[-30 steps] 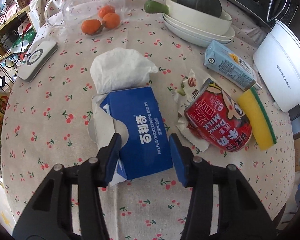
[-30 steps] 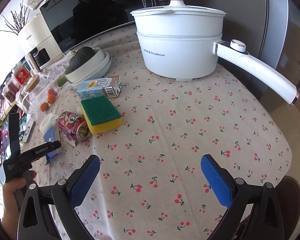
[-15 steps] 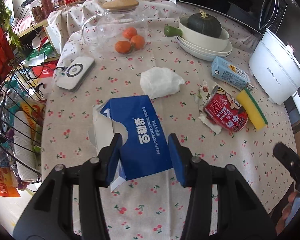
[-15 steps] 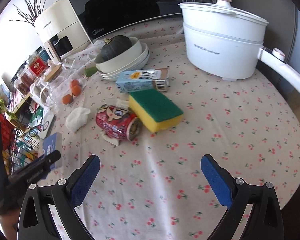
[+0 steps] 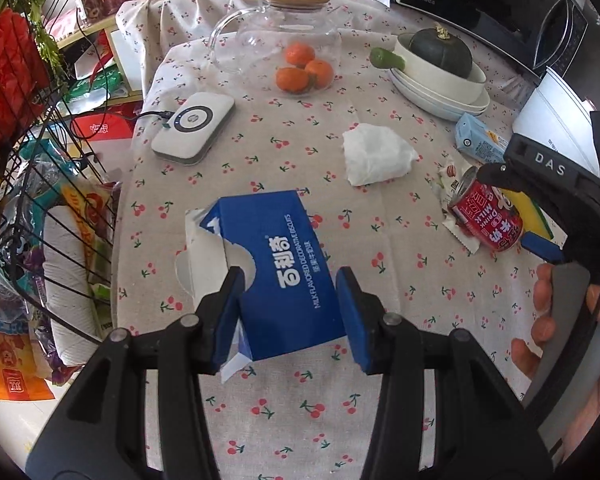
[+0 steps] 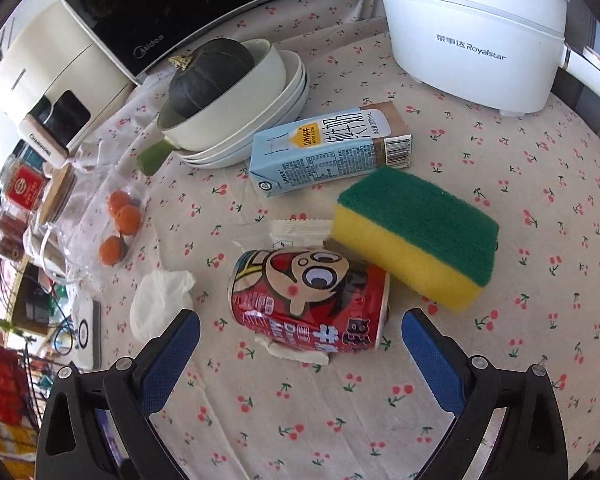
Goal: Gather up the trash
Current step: 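Grasp the second red can with the right tool while the left tool holds the box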
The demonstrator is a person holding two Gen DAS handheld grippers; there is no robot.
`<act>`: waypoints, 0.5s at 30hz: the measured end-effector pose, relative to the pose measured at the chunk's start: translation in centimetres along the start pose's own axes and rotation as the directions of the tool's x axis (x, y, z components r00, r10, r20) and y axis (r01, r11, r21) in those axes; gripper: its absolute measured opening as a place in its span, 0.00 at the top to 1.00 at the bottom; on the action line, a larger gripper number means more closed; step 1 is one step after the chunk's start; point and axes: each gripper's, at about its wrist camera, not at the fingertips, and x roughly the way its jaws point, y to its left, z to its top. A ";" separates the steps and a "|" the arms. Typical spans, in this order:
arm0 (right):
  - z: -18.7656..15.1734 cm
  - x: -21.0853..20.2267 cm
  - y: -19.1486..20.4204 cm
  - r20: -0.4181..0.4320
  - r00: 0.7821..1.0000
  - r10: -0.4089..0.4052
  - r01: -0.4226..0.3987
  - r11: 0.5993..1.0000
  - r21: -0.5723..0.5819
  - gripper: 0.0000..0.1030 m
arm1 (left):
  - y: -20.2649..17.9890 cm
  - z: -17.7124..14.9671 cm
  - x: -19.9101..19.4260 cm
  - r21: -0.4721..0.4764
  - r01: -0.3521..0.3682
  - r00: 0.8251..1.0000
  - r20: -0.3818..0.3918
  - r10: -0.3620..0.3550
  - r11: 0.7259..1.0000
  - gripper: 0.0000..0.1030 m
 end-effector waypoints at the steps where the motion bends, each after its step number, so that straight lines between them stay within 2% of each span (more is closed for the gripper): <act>1: 0.2 0.4 0.1 -0.002 1.000 -0.014 0.014 1.000 0.009 0.01 | 0.2 0.0 0.1 -0.005 0.004 1.000 -0.003 -0.004 1.000 0.52; 9: 0.4 3.0 0.5 -0.011 0.993 -0.121 0.121 0.993 0.011 0.02 | 0.4 -0.1 0.2 -0.011 0.017 1.000 -0.013 -0.017 1.000 0.52; 10: 0.3 3.0 0.5 -0.011 0.993 -0.116 0.116 0.993 0.003 0.03 | 0.3 -0.1 0.2 -0.008 0.017 1.000 -0.013 -0.017 1.000 0.52; 11: 0.2 3.0 0.4 -0.014 0.995 -0.094 0.094 0.996 -0.005 0.12 | 0.3 -0.1 0.2 -0.006 0.016 1.000 -0.013 -0.016 1.000 0.52; 12: 0.1 3.0 0.5 -0.020 0.997 -0.077 0.076 0.997 -0.015 0.13 | 0.2 -0.1 0.2 -0.006 0.017 1.000 -0.012 -0.017 1.000 0.52; 15: -0.4 2.1 0.7 -0.009 0.995 -0.099 0.098 0.993 -0.060 0.13 | 0.0 -0.2 -0.1 -0.002 0.023 1.000 -0.012 -0.023 1.000 0.52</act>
